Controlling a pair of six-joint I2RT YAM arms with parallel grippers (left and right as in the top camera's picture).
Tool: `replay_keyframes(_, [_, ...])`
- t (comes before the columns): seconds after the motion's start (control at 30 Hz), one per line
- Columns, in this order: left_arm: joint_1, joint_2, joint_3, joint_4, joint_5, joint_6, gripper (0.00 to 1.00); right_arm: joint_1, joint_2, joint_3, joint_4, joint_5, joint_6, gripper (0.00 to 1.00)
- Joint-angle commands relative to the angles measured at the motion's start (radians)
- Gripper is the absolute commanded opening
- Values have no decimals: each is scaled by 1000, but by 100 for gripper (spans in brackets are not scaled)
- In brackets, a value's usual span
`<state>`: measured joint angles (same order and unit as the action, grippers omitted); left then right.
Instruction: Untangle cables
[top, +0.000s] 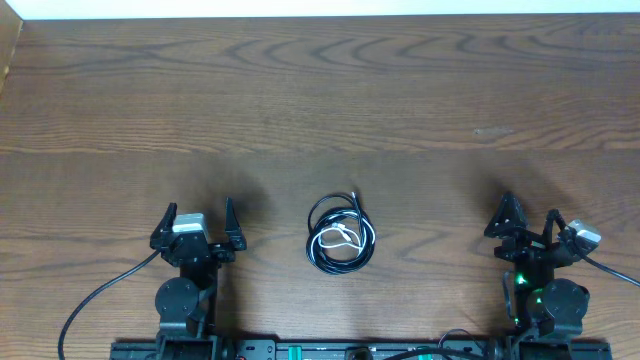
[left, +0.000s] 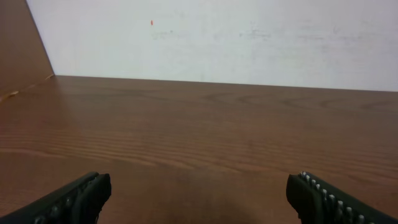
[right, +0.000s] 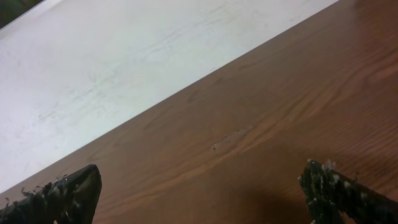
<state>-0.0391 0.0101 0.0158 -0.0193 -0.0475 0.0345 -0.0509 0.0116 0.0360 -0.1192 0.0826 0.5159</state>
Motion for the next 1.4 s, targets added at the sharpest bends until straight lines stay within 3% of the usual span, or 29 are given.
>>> replay_keyframes(0.0, [5,-5,-12,-49,-14,18,96,6,-6,-5,-2,5,7,99])
replay_keyframes(0.73, [5,-5,-12,-48,-14,18,96,6,-6,-5,-2,6,7,99])
replay_keyframes(1.07, [4,-5,-11,-26,-9,-11,96,6,-6,-5,32,-205,81,99])
replay_keyframes(1.23, [4,-5,16,50,161,-47,96,6,-6,16,90,-296,35,99])
replay_keyframes(1.37, [4,31,97,-49,243,-59,96,6,8,95,45,-312,25,99])
